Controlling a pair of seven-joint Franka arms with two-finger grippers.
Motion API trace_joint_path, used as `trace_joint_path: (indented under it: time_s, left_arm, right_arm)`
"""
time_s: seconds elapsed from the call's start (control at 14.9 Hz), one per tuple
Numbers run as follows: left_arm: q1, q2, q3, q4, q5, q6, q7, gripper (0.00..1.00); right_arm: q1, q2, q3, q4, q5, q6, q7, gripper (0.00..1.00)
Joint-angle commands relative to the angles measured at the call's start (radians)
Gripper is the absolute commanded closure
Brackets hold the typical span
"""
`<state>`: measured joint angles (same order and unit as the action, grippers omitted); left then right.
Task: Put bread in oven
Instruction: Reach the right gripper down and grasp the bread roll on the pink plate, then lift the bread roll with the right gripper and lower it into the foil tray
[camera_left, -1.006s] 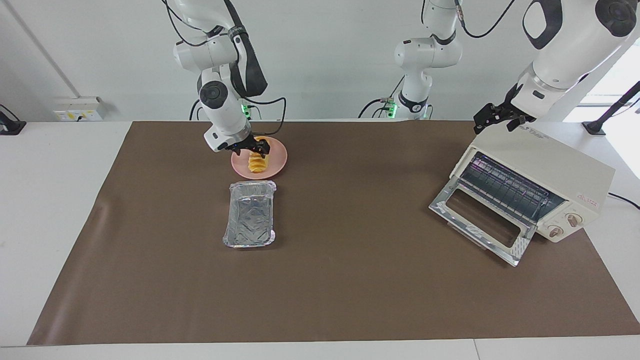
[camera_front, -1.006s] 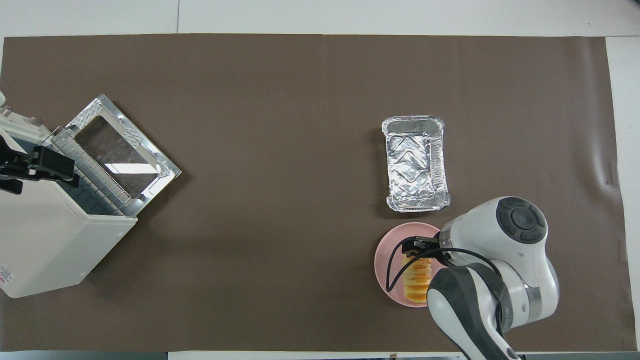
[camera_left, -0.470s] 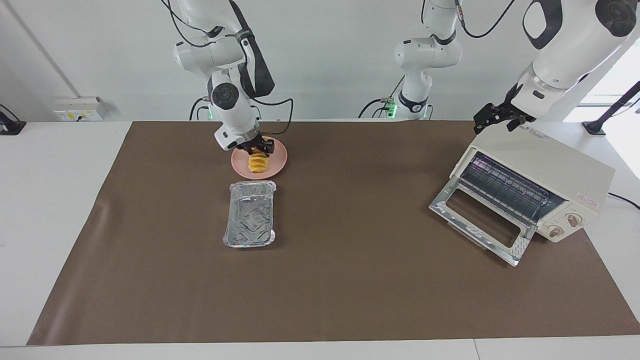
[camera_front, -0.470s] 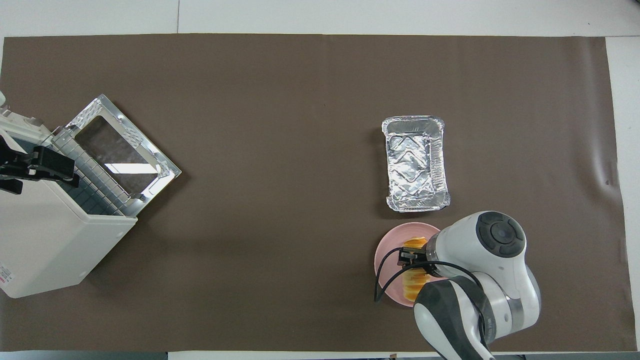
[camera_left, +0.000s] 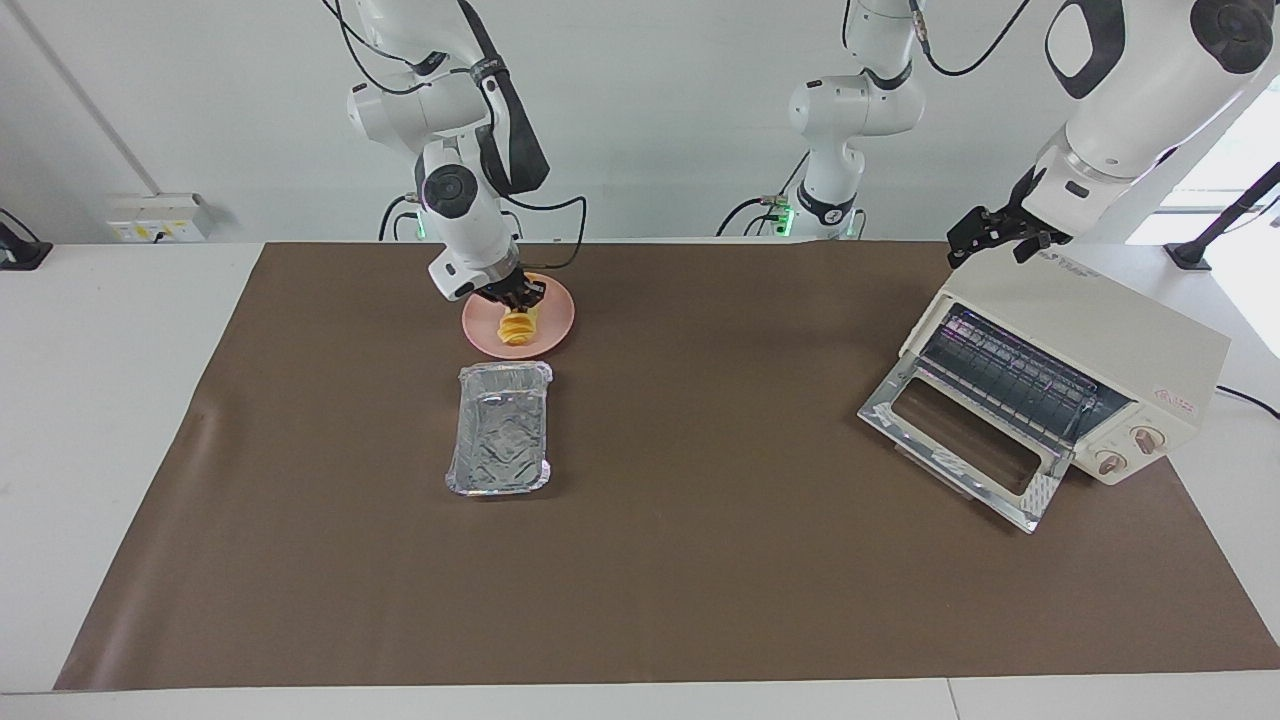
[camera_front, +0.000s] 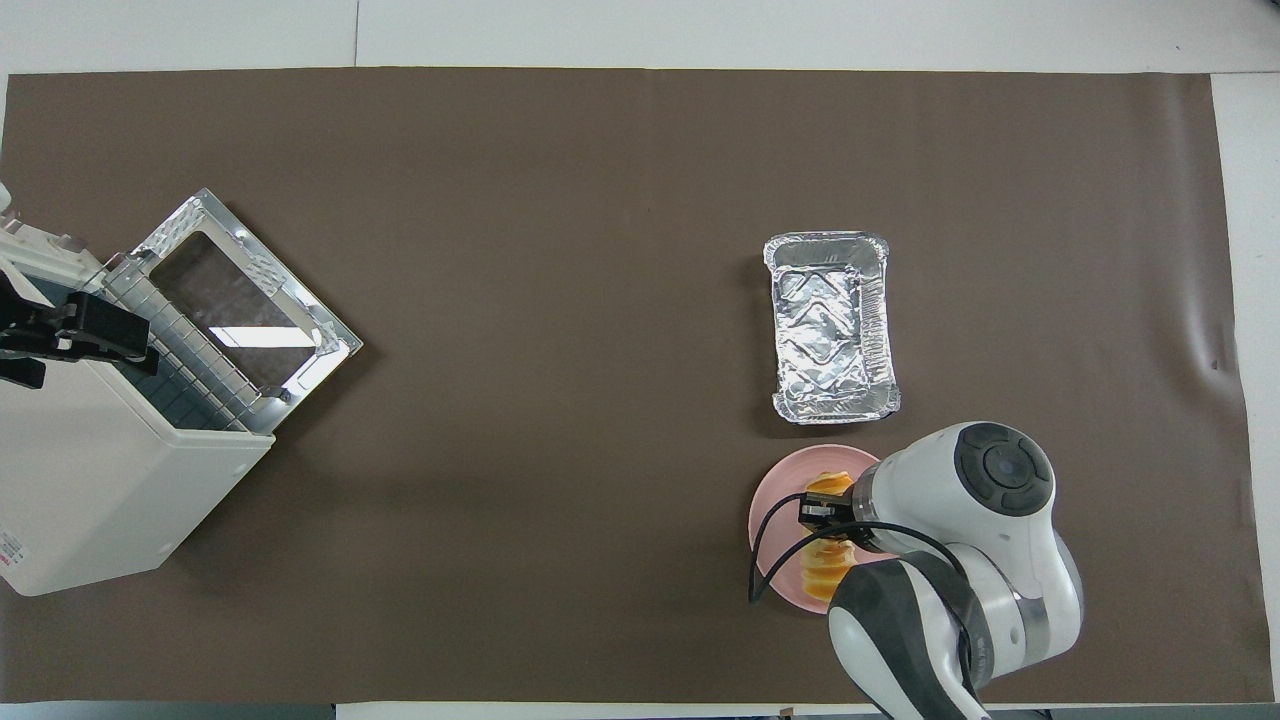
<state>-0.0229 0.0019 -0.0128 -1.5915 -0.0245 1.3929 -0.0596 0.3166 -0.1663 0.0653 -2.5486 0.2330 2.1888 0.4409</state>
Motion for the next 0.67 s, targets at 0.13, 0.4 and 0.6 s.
trace_joint_path:
  time_s: [0.13, 0.4, 0.6]
  left_arm:
    - [0.009, -0.026, -0.009, -0.028, 0.015, 0.018, 0.001, 0.0]
    - [0.009, -0.026, -0.009, -0.028, 0.014, 0.018, 0.001, 0.0]
    - [0.009, -0.026, -0.009, -0.028, 0.015, 0.018, 0.001, 0.0]
  right_arm:
    - [-0.028, -0.021, -0.007, 0.167, 0.008, -0.154, -0.017, 1.0]
    - [-0.105, 0.049, -0.005, 0.413, -0.038, -0.27, -0.117, 1.0]
    - [-0.126, 0.17, -0.005, 0.569, -0.06, -0.247, -0.168, 1.0]
